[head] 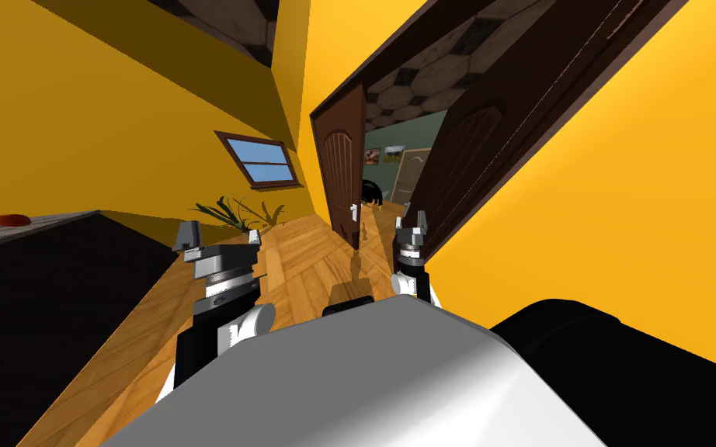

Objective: Push the door open

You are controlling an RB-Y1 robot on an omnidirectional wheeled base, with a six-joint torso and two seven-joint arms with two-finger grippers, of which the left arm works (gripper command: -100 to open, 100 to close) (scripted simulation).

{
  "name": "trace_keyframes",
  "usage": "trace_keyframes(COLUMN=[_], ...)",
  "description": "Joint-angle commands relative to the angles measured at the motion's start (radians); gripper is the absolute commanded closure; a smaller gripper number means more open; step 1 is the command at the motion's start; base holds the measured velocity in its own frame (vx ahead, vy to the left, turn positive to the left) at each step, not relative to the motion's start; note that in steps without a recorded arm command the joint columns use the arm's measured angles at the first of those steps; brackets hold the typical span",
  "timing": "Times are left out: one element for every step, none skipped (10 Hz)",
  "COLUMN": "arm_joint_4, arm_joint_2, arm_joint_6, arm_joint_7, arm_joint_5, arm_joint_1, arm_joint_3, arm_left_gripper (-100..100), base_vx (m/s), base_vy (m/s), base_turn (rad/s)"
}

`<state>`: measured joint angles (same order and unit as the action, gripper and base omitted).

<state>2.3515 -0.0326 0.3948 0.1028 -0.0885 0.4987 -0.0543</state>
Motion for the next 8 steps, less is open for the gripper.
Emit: trace_keyframes(arm_joint_4=[-0.036,-0.046,-0.068,-0.093,-0.108,-0.123,-0.153,-0.172], arm_joint_2=[0.014,0.018,0.025,0.033,0.038,0.042,0.050,0.055], arm_joint_6=[0.000,0.000,0.000,0.000,0.000,0.001,0.001,0.001], arm_joint_7=[-0.006,-0.007,-0.011,-0.015,-0.017,-0.019,-0.024,-0.027], arm_joint_5=[-0.005,-0.006,-0.009,-0.012,-0.014,-0.017,-0.021,-0.023], arm_joint_1=[-0.021,-0.027,-0.039,-0.054,-0.062,-0.071,-0.089,-0.099], arm_joint_3=[0.012,0.016,0.023,0.031,0.037,0.042,0.052,0.058], arm_left_gripper=[-100,-100,-100,-100,-100,-100,-100,-100], base_vx=[0.065,0.090,0.100,0.128,0.102,0.070,0.099,0.113], base_vy=[0.029,0.051,0.031,0.034,0.044,0.039,0.040,0.048], base_turn=[-0.089,-0.077,-0.074,-0.051,-0.065,-0.063,-0.094,-0.095])
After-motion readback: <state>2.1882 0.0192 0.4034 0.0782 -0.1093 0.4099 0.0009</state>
